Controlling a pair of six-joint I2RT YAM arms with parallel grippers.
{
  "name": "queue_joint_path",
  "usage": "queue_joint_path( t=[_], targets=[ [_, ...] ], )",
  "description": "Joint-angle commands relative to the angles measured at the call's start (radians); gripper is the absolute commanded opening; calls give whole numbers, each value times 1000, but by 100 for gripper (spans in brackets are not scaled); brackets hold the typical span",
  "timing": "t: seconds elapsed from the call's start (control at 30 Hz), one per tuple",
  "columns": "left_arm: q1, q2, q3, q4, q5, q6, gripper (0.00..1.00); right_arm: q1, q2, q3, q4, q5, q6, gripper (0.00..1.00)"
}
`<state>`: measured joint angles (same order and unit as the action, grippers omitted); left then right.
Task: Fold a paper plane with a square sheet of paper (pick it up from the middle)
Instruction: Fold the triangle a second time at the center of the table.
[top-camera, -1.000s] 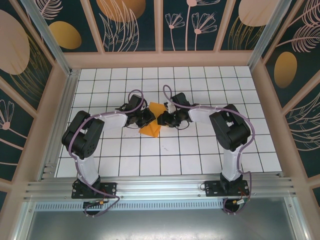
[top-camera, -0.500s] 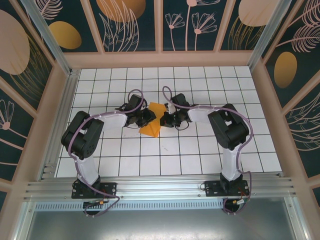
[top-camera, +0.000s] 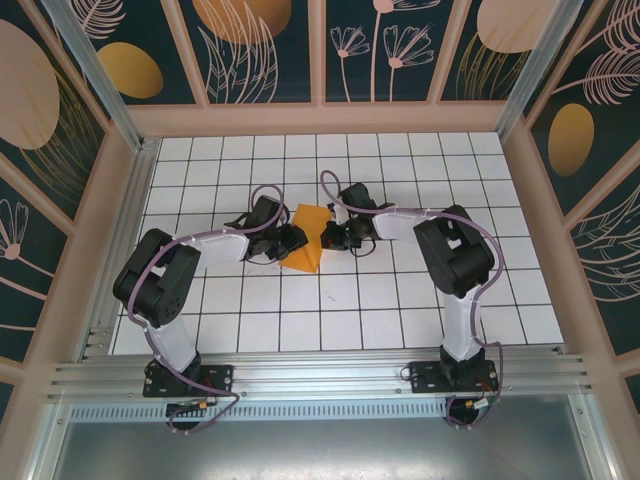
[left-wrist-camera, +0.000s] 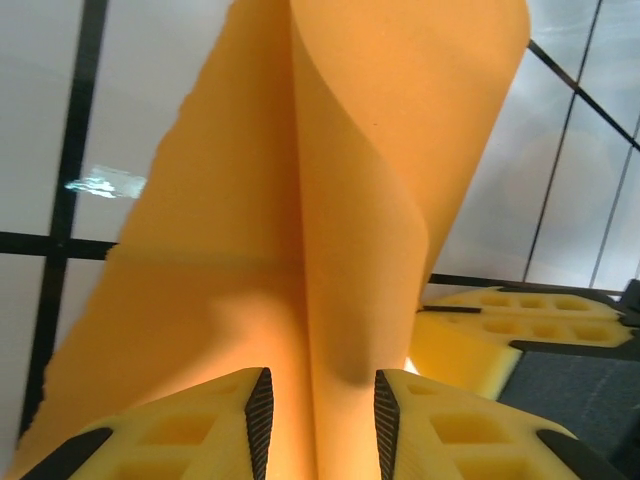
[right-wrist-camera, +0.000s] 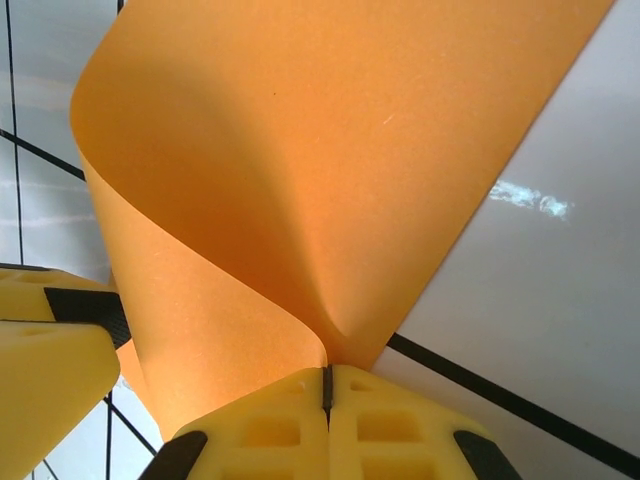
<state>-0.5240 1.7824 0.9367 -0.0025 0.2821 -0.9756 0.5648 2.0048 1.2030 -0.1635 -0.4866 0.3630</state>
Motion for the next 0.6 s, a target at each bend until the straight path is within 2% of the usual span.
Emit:
queue_joint_path(
  t=[0.0,0.4,0.57],
  targets=[
    [-7,-6,-7,-56,-33,62,31,-1,28,43,-36,27,-44,3],
    [-7,44,0,-115,-46,103,14,-2,54,89,-65,66,-80,3],
    [-7,54,6,-134,-59,113,10,-3,58,100,-71,83,-84,3]
  ],
)
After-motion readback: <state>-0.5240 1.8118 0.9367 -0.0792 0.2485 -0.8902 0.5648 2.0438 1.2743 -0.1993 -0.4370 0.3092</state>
